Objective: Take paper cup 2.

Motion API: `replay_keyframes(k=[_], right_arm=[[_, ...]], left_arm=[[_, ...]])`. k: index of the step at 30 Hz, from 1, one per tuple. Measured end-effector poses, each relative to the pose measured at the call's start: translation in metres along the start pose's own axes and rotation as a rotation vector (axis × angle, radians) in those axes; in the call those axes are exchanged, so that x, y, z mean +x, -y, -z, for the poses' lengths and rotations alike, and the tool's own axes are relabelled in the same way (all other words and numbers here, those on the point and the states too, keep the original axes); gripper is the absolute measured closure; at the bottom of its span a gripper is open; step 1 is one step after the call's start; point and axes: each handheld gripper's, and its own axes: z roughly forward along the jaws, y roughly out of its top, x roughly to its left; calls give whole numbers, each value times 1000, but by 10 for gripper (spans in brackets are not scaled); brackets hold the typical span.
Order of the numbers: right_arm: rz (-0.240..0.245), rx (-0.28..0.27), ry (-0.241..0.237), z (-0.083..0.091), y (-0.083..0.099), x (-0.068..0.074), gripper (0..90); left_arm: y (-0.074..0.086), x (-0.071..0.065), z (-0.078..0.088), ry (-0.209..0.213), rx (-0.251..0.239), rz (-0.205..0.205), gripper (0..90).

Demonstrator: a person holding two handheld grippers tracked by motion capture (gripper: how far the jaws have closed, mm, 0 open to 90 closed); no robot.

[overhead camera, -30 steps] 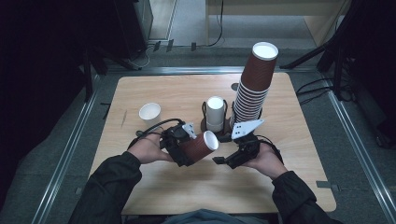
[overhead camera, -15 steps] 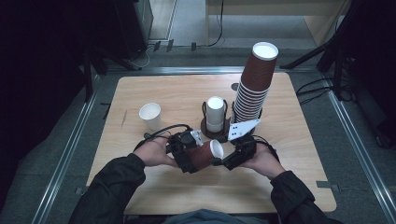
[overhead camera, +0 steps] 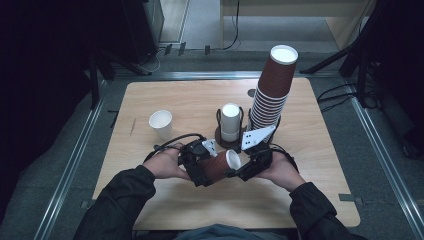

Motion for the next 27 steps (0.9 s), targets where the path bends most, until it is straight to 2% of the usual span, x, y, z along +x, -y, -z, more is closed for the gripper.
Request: replay_keyframes(k=[2,3,5,8,12,16,17,20,21,24,27], right_arm=[[6,-7,8,2,1,-1,234],[3,-6,10,3,1,-1,234],[6,-12,10,4,2,-1,234],[13,-33,22,8,3,-1,234],[-3,-72,22,13,3,-2,234],[-11,-123,9,18,4,-2,234],[-18,-155,-7,20,4,-1,234],[-20,-193,-14,22,3,-1,234],[-20,-193,-14,22,3,-1,234],[-34,-249,-27,25,1,-1,234],[-41,-277,-37,26,1,-1,234]], left_arm=[[0,3,6,22,-60,53,0],[0,4,7,21,-74,57,0],[2,5,10,12,-92,59,0],[5,6,13,21,-128,52,0],[8,5,16,32,-158,50,0],[10,5,21,27,-207,44,0],[11,6,22,35,-220,48,0],[14,7,23,57,-277,63,0],[14,7,23,57,-277,63,0],[14,6,23,64,-309,68,0],[15,5,24,72,-345,66,0]])
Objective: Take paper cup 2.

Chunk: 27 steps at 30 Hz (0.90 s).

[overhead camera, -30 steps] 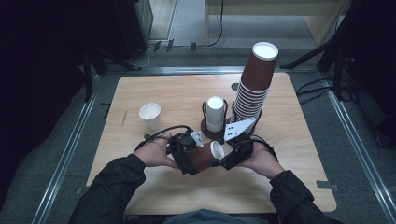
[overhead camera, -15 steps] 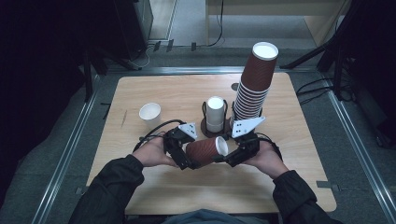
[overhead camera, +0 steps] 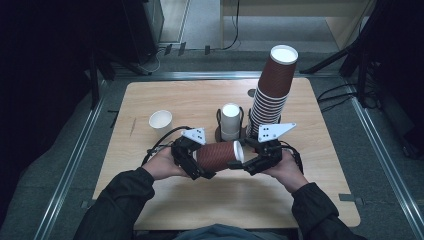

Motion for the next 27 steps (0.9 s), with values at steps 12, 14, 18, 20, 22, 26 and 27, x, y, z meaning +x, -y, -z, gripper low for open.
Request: replay_keyframes(k=[12,14,18,20,22,26,27], right_arm=[[-27,-29,-20,-1,2,-2,236],[-35,-17,-18,-2,3,-2,235],[-38,2,-17,-4,4,-2,229],[-40,2,-12,-3,4,-2,178],[-41,5,-4,-2,4,-2,165],[-16,63,46,3,5,-3,155],[-16,63,46,3,5,-3,155]], left_arm=[[1,2,3,36,-19,-22,73],[2,3,1,44,-8,-17,83],[2,3,3,40,1,-30,87],[1,3,5,40,-9,-26,89],[1,4,8,29,-13,-23,89],[0,5,16,-7,7,-19,88],[0,5,17,-7,10,-17,88]])
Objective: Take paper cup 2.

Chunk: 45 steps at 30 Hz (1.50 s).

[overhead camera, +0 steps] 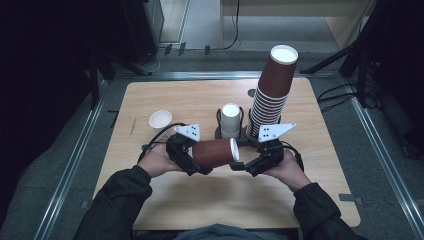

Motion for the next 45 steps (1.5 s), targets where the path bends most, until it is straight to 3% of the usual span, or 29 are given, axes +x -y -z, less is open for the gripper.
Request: replay_keyframes(k=[3,6,15,22,31,36,45], right_arm=[[14,60,25,0,3,0,155],[24,94,36,-2,4,0,155],[45,149,51,-7,7,1,157],[61,196,53,-14,9,2,158],[71,242,43,-23,10,4,157],[75,253,30,-26,11,4,162],[99,294,5,-37,12,8,162]], left_arm=[[0,-1,2,-9,25,-14,88],[-2,-2,-2,-34,94,-31,88],[-3,0,-16,-87,222,-43,88],[-4,-2,-28,-92,301,-56,88],[-5,-4,-42,-73,364,-63,87],[-6,-5,-46,-43,368,-59,86],[-10,-8,-49,-33,378,-68,85]])
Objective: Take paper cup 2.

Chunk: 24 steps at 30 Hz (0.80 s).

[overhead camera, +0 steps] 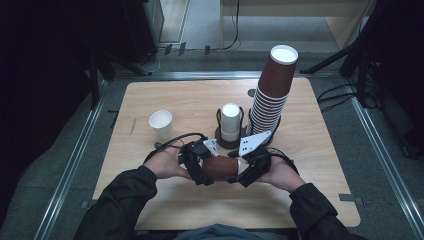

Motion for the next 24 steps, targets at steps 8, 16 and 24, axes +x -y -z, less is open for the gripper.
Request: replay_keyframes(k=[8,16,24], right_arm=[[26,60,-9,-16,-3,2,167],[39,72,-9,-20,-5,3,188],[59,56,17,-15,-6,3,184]], left_arm=[[-2,-2,-1,6,1,0,84],[-2,-2,-2,11,4,3,79],[1,-1,7,2,-92,49,0]])
